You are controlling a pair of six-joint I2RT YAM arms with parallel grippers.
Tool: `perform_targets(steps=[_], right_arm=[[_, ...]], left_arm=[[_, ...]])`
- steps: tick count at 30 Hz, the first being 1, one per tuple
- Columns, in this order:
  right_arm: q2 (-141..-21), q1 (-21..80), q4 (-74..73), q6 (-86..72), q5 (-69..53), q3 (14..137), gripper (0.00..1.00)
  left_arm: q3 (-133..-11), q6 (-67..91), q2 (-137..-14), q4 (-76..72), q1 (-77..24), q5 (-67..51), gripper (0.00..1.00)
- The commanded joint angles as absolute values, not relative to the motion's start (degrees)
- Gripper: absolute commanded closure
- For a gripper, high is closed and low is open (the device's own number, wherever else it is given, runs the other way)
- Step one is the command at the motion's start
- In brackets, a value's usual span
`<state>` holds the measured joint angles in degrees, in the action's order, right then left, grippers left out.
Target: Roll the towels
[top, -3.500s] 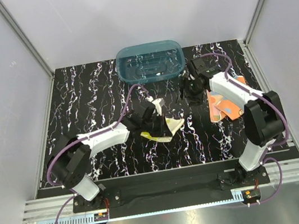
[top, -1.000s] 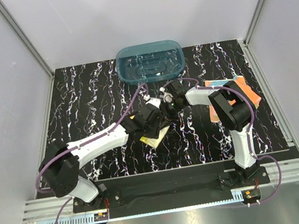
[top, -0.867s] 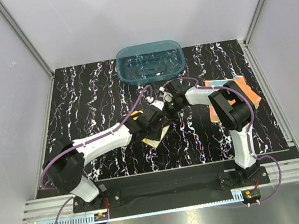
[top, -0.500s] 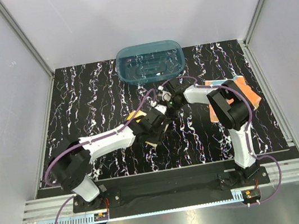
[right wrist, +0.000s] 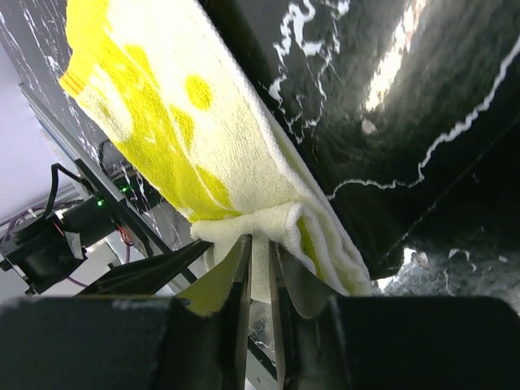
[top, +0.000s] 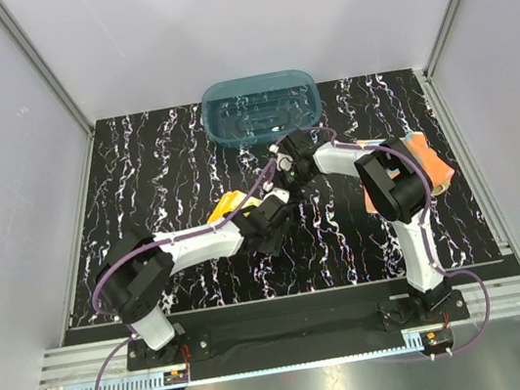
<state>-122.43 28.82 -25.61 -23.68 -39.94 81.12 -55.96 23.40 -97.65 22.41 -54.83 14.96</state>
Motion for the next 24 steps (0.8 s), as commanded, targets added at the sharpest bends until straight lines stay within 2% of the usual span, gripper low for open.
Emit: perform_targets(steps=[1, 3, 6, 7, 11, 18, 24], right_arm=[[-124.1, 28.7, -27.9, -21.3, -38.7, 85.3, 0.79], [-125.1, 28.2, -29.0, -20.8, -39.0, 86.4, 0.79], [-126.6, 27.4, -29.9, -20.0, -40.3, 88.4, 0.79], [-127.0, 26.9, -30.1, -19.6, -40.6, 89.0, 0.79], [-127.5, 25.7, -31.0, -18.6, -41.7, 89.6, 0.79], [-124.3, 20.0, -31.7, -16.9, -43.2, 86.6, 0.73], [-118.7, 15.4, -33.2, -16.8, -40.8, 82.9, 0.72]], left_arm=[[-54.8, 22.9, -100.2, 23.8, -54.8, 14.6, 0.47], [-54.4, 23.0, -99.7, 24.2, -54.9, 14.4, 0.50], [-54.2, 23.0, -99.1, 24.5, -54.9, 14.7, 0.60], [-54.1, 23.1, -99.3, 24.5, -54.9, 15.1, 0.69], [-55.0, 23.5, -100.4, 26.1, -54.9, 17.6, 0.88], [-57.6, 23.7, -99.3, 26.7, -54.9, 13.5, 0.97], [-59.7, 25.2, -95.6, 25.7, -54.8, 4.4, 0.98]])
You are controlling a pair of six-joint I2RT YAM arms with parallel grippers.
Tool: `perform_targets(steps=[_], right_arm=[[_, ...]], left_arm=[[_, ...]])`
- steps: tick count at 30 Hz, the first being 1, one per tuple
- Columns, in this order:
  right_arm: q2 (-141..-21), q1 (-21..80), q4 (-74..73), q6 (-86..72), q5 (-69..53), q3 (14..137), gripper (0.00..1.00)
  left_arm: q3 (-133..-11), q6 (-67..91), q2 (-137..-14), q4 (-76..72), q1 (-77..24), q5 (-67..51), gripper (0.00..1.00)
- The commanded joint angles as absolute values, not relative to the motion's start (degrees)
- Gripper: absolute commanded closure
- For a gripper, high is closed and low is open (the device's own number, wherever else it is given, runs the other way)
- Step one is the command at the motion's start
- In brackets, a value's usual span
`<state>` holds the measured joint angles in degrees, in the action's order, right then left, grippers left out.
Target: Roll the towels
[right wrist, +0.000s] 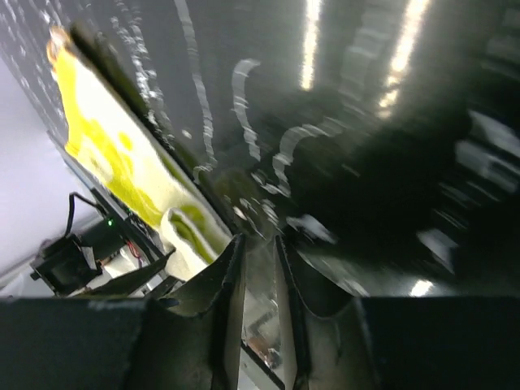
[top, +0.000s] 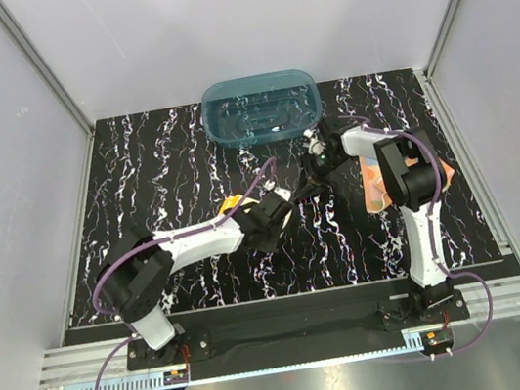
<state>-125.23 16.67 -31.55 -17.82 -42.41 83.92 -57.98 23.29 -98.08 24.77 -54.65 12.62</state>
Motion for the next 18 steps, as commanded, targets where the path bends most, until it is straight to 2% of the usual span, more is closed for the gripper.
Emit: perform_targets(steps=[1, 10, 18], right_arm=[[-117.7, 15.2, -33.4, -17.4, -40.1, 82.0, 0.72], [-107.2, 15.1, -35.4, -19.7, -32.8, 75.4, 0.64], [-101.7, 15.1, -37.7, -20.2, -31.7, 72.2, 0.59]], left_arm=[[-60.0, 25.5, -95.3, 25.5, -54.8, 3.4, 0.98], [-57.2, 33.1, -91.3, 17.9, -51.0, -13.0, 0.98], [-46.0, 47.0, -87.4, 3.1, -43.4, -29.2, 0.98]])
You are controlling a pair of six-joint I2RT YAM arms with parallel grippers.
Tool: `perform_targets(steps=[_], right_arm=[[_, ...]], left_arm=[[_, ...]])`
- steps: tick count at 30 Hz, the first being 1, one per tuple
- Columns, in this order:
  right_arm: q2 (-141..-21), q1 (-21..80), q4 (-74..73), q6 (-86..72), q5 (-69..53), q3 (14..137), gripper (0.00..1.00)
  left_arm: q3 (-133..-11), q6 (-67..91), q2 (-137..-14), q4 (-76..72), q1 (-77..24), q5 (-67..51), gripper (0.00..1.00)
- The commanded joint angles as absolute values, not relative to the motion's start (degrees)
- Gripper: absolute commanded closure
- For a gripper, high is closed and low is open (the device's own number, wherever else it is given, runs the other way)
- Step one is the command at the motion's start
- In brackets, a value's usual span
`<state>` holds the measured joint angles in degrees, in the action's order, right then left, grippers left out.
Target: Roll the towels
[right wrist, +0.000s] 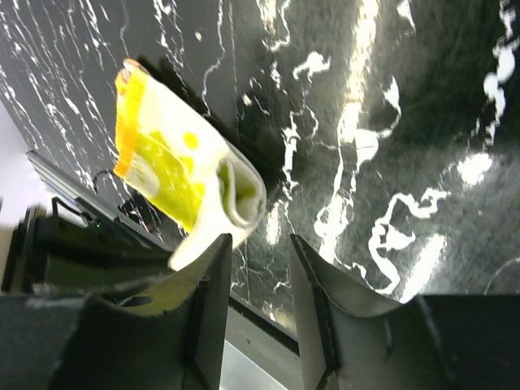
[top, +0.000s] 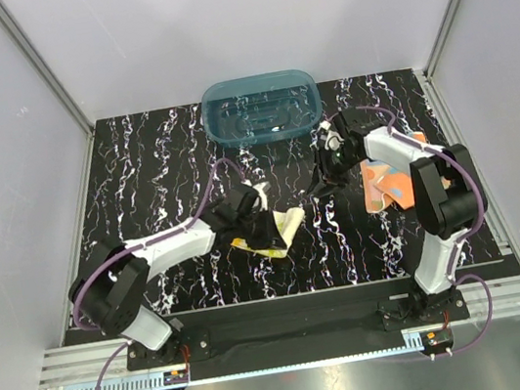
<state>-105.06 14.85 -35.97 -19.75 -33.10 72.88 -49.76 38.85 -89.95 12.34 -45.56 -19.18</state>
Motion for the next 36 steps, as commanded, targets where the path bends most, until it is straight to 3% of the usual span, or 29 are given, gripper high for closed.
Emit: perform_targets(steps=[1, 10, 21, 30, 36], right_arm=[[-101.3, 15.1, -37.9, -20.3, -31.7, 72.2, 0.58], [-98.4, 15.2, -38.6, -20.1, -34.4, 70.8, 0.54], [-95.5, 19.8, -29.5, -22.4, -38.8, 61.2, 0.48], [-100.2, 26.5, -17.4, -26.4, -41.7, 59.5, 0.44], [-106.1, 28.6, -14.1, -25.8, -43.1, 61.6, 0.41]], left_arm=[[-45.1, 48.2, -87.3, 1.9, -42.0, -31.2, 0.98], [-34.3, 62.9, -87.1, -16.1, -35.2, -40.9, 0.97], [-32.2, 64.4, -87.7, -8.3, -30.9, -36.7, 0.94], [-30.4, 63.0, -92.7, -7.1, -28.1, -36.9, 0.94], [-32.5, 59.7, -93.6, 1.1, -27.1, -33.7, 0.93]])
